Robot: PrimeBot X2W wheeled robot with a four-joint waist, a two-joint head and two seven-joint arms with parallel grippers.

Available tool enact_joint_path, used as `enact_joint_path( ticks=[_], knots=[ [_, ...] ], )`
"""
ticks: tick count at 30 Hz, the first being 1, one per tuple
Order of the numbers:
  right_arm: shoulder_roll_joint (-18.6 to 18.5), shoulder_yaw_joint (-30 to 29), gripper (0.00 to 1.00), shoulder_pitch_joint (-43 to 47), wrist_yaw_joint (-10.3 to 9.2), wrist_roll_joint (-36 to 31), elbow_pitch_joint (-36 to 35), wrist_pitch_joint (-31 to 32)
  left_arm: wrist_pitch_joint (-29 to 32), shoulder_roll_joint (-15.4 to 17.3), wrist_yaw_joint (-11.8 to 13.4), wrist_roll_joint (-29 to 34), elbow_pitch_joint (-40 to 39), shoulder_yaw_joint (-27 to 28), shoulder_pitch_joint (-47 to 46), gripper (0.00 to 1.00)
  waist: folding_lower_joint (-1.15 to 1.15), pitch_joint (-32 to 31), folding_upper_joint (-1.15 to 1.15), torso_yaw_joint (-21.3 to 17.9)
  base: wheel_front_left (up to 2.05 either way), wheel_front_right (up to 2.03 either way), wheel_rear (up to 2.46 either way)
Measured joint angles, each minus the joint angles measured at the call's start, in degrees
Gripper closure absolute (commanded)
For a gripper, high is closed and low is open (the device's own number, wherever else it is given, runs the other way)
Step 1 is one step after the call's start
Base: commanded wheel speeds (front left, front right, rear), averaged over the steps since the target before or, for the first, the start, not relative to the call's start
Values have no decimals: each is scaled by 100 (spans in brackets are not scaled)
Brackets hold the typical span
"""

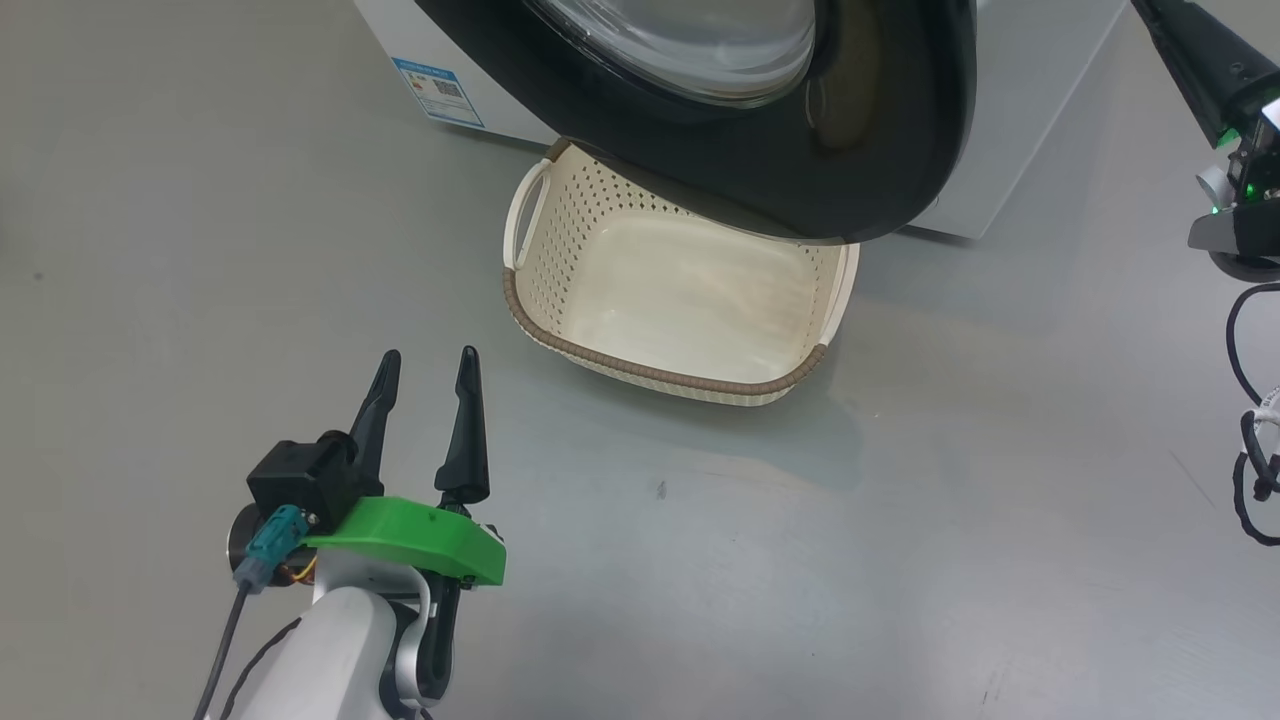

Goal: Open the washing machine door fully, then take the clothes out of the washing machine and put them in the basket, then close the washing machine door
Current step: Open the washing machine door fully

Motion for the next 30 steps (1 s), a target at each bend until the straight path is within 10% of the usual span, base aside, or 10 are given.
enact_joint_path(
  ticks=[30],
  knots=[
    [309,277,100,-906,-3,659,1400,931,0,-1,0,0,-7,-21,-37,0,0,189,0,105,0,0,0]
  ],
)
